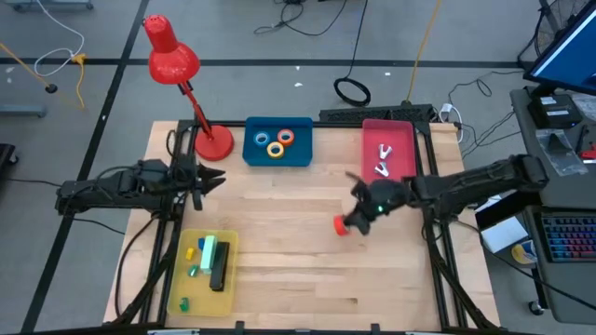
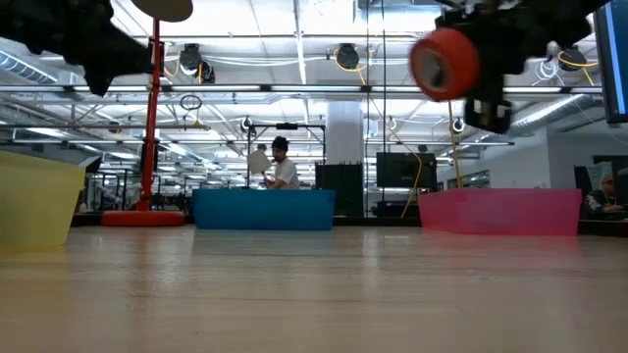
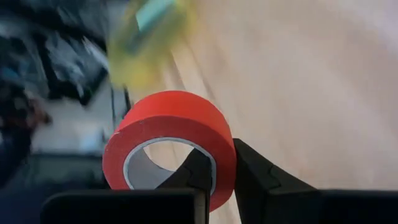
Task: Pick and place Stapler, Stapler remover, tape
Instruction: Put the red tape into the blue bin
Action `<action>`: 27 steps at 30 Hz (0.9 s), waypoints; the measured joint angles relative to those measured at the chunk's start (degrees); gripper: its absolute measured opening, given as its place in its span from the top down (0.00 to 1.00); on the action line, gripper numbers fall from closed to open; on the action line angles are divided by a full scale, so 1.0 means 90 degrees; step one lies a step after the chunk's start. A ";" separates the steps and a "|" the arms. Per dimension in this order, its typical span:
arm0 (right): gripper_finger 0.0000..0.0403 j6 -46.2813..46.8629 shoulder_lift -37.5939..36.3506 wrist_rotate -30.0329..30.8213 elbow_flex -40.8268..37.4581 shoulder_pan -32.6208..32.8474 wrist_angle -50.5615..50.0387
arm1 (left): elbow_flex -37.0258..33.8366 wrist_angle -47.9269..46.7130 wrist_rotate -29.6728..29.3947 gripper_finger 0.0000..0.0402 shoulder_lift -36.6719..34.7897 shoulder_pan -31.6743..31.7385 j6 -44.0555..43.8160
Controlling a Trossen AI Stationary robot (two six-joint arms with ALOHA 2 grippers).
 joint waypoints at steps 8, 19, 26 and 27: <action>0.93 -0.0615 0.0389 -0.0526 0.0000 -0.1216 0.2159 | 0.0000 0.1800 -0.0375 0.70 0.0080 0.0000 -0.0140; 0.93 0.0569 0.1861 -0.2640 0.0000 -0.2400 0.5861 | 0.0002 0.5185 -0.0519 0.70 0.2423 -0.0094 -0.0137; 0.93 0.1849 0.2462 -0.3607 0.0002 -0.2711 0.6966 | 0.0372 0.6605 -0.0468 0.70 0.4532 -0.0308 0.0389; 0.93 0.1972 0.2500 -0.3746 0.0002 -0.2741 0.6969 | 0.0548 0.6585 -0.0467 0.70 0.4806 -0.0325 0.0482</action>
